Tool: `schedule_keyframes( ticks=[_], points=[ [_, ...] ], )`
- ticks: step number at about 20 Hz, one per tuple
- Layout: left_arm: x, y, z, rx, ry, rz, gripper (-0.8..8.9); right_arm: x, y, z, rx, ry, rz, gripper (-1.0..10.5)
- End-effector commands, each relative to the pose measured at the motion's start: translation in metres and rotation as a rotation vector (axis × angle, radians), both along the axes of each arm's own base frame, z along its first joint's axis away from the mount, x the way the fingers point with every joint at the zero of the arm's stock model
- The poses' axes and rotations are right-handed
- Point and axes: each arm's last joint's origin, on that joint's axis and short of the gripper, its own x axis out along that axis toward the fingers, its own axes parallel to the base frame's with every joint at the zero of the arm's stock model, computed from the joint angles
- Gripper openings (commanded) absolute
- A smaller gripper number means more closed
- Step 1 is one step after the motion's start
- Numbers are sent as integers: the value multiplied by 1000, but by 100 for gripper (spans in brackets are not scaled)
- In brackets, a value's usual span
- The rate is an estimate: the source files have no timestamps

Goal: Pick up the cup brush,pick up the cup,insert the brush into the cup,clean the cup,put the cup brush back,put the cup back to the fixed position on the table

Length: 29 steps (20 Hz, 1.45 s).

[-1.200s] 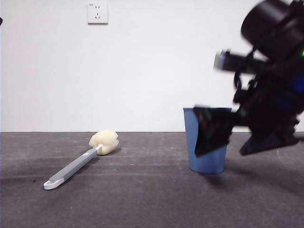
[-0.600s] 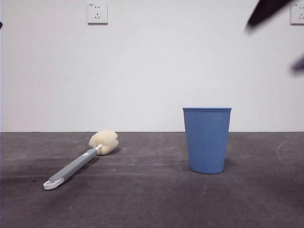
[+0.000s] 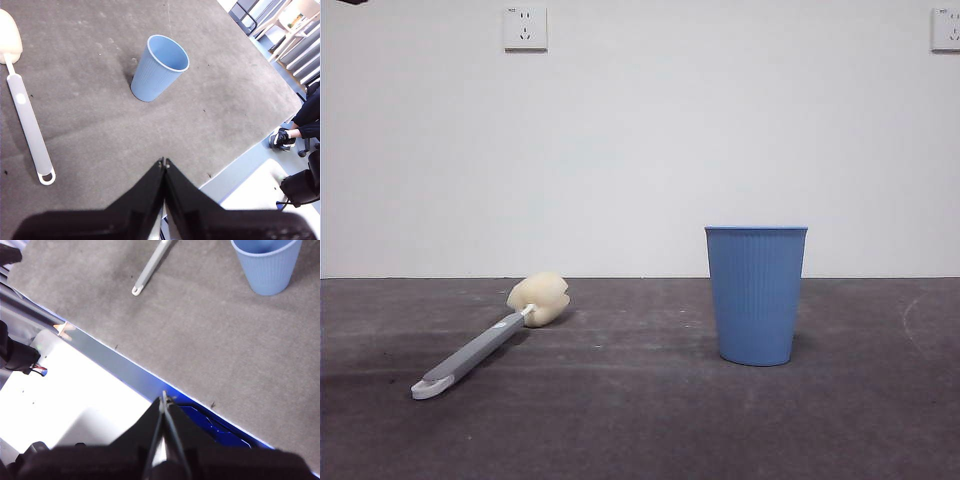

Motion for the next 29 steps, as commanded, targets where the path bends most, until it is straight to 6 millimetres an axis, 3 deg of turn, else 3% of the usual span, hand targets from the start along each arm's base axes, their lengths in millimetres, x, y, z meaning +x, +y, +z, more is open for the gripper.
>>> schedule_keyframes(
  ticks=[1,25,29],
  points=[
    [0,0,0,2,-16,-4,-8,1,1,0,0,-15,7,-12],
    [1,0,0,2,-20,1,-4,1,1,1,7,-16,-2,1],
    [3,0,2,61,-122,19,-4,1,1,1,7,-16,-2,1]
  ],
)
